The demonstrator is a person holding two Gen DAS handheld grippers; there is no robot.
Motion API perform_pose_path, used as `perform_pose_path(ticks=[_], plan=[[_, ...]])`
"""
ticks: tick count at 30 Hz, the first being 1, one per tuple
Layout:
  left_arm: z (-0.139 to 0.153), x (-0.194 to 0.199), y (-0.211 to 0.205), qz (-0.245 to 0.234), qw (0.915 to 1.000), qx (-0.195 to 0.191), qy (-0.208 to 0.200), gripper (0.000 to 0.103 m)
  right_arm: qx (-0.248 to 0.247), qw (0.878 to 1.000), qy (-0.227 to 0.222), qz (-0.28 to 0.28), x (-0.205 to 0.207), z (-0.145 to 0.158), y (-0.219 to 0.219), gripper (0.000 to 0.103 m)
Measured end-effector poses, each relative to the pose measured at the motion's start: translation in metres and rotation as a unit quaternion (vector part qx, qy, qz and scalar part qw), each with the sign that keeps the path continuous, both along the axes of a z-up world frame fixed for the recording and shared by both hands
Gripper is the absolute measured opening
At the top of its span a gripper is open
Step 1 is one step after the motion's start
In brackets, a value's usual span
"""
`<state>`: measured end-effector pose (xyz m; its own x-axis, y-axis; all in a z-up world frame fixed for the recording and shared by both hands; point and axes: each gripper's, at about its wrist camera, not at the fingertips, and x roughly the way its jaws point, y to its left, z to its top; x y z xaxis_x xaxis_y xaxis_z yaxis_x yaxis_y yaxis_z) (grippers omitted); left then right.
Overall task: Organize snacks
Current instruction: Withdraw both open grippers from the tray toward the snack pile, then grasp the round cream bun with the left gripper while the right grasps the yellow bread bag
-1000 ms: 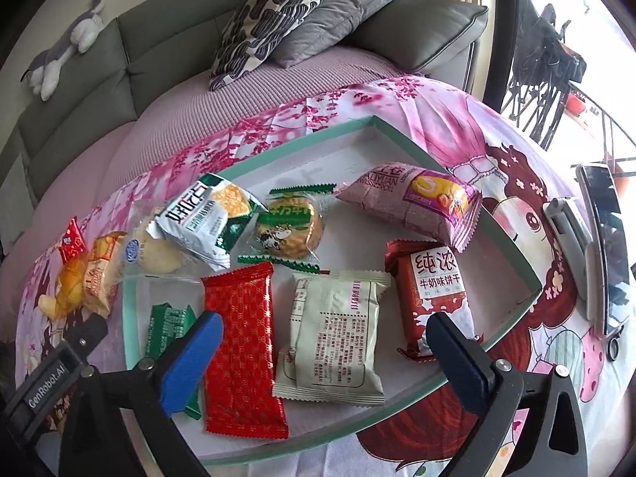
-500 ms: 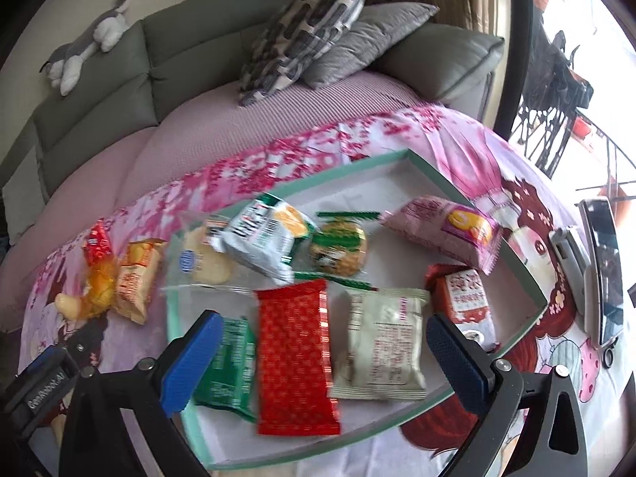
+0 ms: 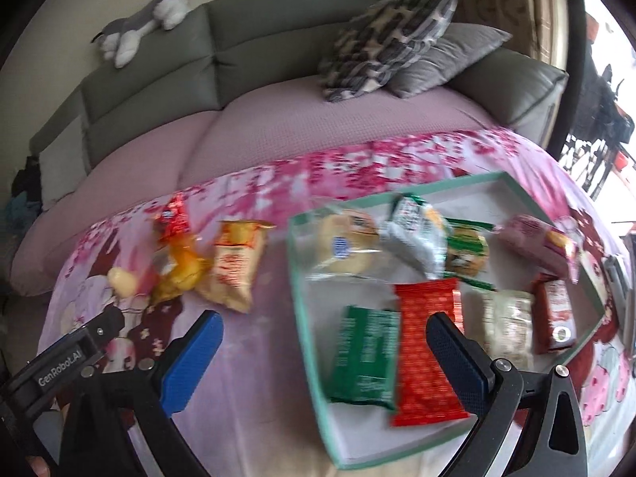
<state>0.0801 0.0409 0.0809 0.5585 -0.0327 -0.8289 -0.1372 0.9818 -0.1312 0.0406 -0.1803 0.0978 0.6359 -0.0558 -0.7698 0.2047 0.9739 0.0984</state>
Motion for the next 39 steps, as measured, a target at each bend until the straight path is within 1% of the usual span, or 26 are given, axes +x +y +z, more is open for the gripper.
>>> perform_pose_path(ticks=[5,10,13,15,19,21,22,23,24,26,31,39], plan=[[-0.002,0.001,0.024,0.017,0.9998,-0.008,0.001,0.097,0.001,1.0,-0.007,0.027,0.007,-0.002,0.028,0.102],[-0.01,0.011,0.04,0.029,0.9992,-0.023,0.01,0.097,-0.001,0.999,-0.01,0.044,0.016,-0.008,0.047,0.093],[-0.015,0.021,0.045,0.031,0.9992,-0.018,0.015,0.097,0.001,0.999,-0.011,0.051,0.023,-0.013,0.053,0.089],[-0.018,0.028,0.049,0.034,0.9991,-0.014,0.018,0.097,-0.001,0.998,-0.013,0.06,0.028,-0.015,0.057,0.085],[-0.021,0.043,0.056,0.039,0.999,-0.015,0.017,0.097,0.003,0.997,-0.013,0.077,0.043,-0.018,0.066,0.083],[-0.023,0.051,0.058,0.035,0.9992,-0.014,0.016,0.096,-0.001,0.996,-0.011,0.09,0.052,-0.019,0.072,0.079],[-0.024,0.055,0.058,0.033,0.9992,-0.014,0.016,0.095,-0.006,0.995,-0.013,0.095,0.057,-0.019,0.075,0.079],[-0.026,0.057,0.058,0.031,0.9993,-0.014,0.017,0.093,-0.009,0.995,-0.013,0.098,0.06,-0.018,0.077,0.079],[-0.028,0.063,0.057,0.027,0.9994,-0.013,0.019,0.086,-0.012,0.994,-0.012,0.104,0.065,-0.018,0.079,0.079],[-0.032,0.071,0.056,0.019,0.9995,-0.012,0.02,0.08,-0.014,0.993,-0.009,0.113,0.073,-0.019,0.084,0.079],[-0.043,0.089,0.05,-0.006,0.9997,0.003,0.025,0.08,-0.012,0.991,-0.003,0.137,0.092,-0.024,0.095,0.079],[-0.066,0.107,0.048,-0.025,0.9982,0.019,0.05,0.08,-0.037,0.985,0.013,0.169,0.112,-0.04,0.112,0.079]])
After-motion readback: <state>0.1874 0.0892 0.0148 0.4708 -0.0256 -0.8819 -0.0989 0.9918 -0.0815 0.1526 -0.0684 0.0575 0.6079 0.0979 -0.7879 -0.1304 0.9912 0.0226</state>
